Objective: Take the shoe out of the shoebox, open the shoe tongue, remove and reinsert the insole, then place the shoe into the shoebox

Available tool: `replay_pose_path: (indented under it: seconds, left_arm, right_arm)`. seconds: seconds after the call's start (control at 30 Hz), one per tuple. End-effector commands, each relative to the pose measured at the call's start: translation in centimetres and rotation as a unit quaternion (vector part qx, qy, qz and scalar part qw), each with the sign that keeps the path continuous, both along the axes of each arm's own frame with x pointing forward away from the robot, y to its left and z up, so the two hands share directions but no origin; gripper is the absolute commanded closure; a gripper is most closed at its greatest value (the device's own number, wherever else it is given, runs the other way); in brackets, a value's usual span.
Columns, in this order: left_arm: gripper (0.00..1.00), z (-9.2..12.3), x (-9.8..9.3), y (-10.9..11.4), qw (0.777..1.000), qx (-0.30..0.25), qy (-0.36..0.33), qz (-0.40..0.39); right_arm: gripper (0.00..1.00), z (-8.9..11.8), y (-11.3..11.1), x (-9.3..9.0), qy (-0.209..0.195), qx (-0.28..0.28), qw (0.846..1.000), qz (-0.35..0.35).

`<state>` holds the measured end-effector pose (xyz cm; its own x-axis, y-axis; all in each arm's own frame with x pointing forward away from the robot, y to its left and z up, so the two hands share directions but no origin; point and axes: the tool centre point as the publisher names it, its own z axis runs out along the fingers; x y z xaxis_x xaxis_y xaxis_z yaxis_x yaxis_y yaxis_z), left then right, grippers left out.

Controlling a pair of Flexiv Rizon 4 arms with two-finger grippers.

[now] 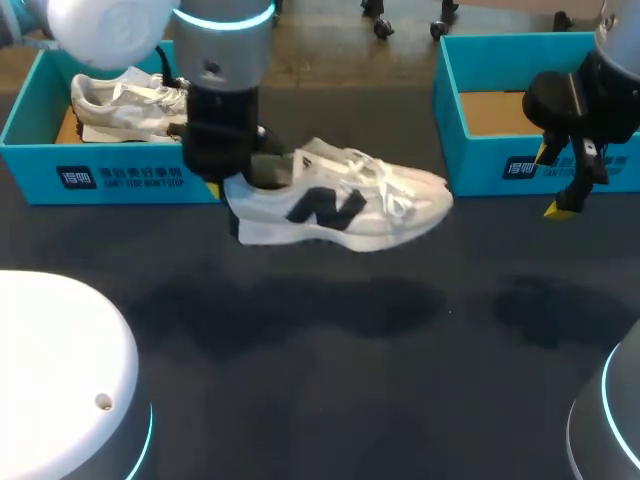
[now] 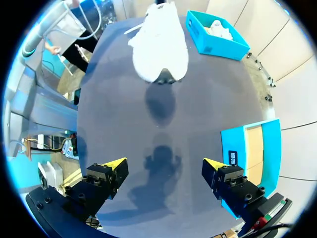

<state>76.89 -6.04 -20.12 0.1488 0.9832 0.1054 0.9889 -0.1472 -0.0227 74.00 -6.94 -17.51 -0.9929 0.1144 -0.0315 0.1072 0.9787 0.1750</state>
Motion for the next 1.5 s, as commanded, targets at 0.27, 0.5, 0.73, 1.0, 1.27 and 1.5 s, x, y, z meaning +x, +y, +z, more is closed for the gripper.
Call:
replay_pose_path:
  seconds: [0.27,0.5,0.73,1.0,1.27,1.5]
  left_arm:
    - [1.0,-2.2,-2.6,-1.7,0.999,-0.003,-0.025,0.041]
    - [1.0,-5.3,-3.2,-2.6,0.998,-0.006,-0.023,0.052]
    - [1.0,-9.0,-2.8,-2.7,0.997,-0.019,-0.022,0.073]
    - [1.0,-12.3,-2.6,-2.6,0.997,0.0,-0.008,0.079]
    - [1.0,-15.0,-2.7,-2.7,0.998,0.003,-0.007,0.064]
    - [1.0,-16.9,-2.4,-3.2,0.998,0.009,-0.013,0.066]
  right_arm:
    - [0.0,0.0,0.1,0.1,0.001,-0.002,1.0,0.0]
    - [0.0,0.0,0.1,0.1,0.001,-0.002,1.0,0.0]
    - [0.0,0.0,0.1,0.1,0.001,-0.002,1.0,0.0]
    - [0.0,0.0,0.1,0.1,0.001,-0.002,1.0,0.0]
    - [0.0,0.0,0.1,0.1,0.001,-0.002,1.0,0.0]
    - [0.0,0.0,0.1,0.1,0.001,-0.002,1.0,0.0]
